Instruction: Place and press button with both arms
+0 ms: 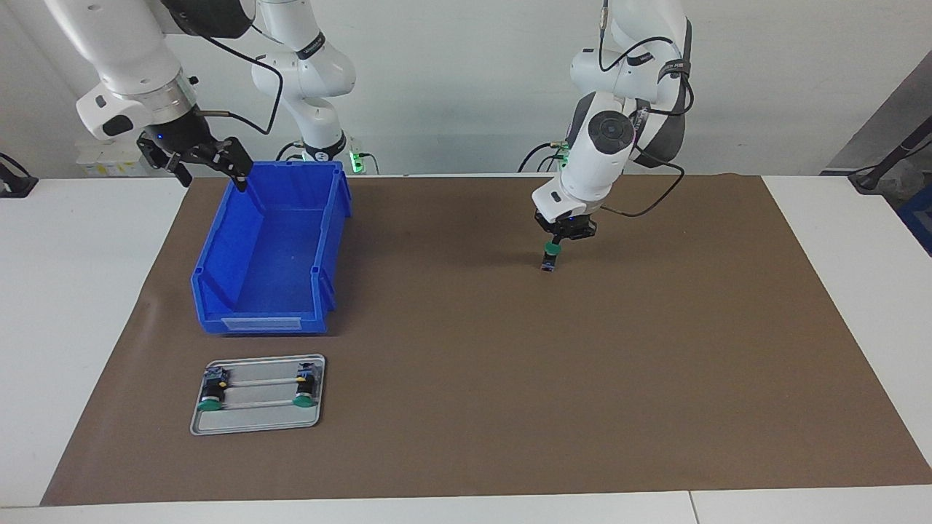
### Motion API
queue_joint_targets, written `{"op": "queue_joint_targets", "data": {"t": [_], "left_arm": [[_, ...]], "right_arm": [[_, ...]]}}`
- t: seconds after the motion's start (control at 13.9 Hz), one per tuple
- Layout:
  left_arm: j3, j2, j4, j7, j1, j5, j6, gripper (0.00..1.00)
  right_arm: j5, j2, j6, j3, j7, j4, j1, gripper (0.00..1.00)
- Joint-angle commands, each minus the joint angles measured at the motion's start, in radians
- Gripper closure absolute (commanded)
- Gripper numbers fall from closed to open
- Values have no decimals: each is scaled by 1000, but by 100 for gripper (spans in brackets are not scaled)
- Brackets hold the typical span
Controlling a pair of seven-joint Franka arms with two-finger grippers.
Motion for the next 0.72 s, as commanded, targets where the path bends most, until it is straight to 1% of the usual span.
{"op": "queue_joint_targets", "data": {"t": [0.0, 0.29, 0.65], "left_arm": [[-2, -53, -75, -31, 2, 17, 70, 100], [-4, -82, -193, -48, -4, 17, 261, 100], [-5, -95, -227, -48, -6, 17, 285, 100]], "right_arm": [[1, -25, 14, -3, -1, -29, -9, 0], [1, -45, 22, -3, 2, -67, -7, 0], [1, -55, 20, -4, 1, -85, -16, 0]]}}
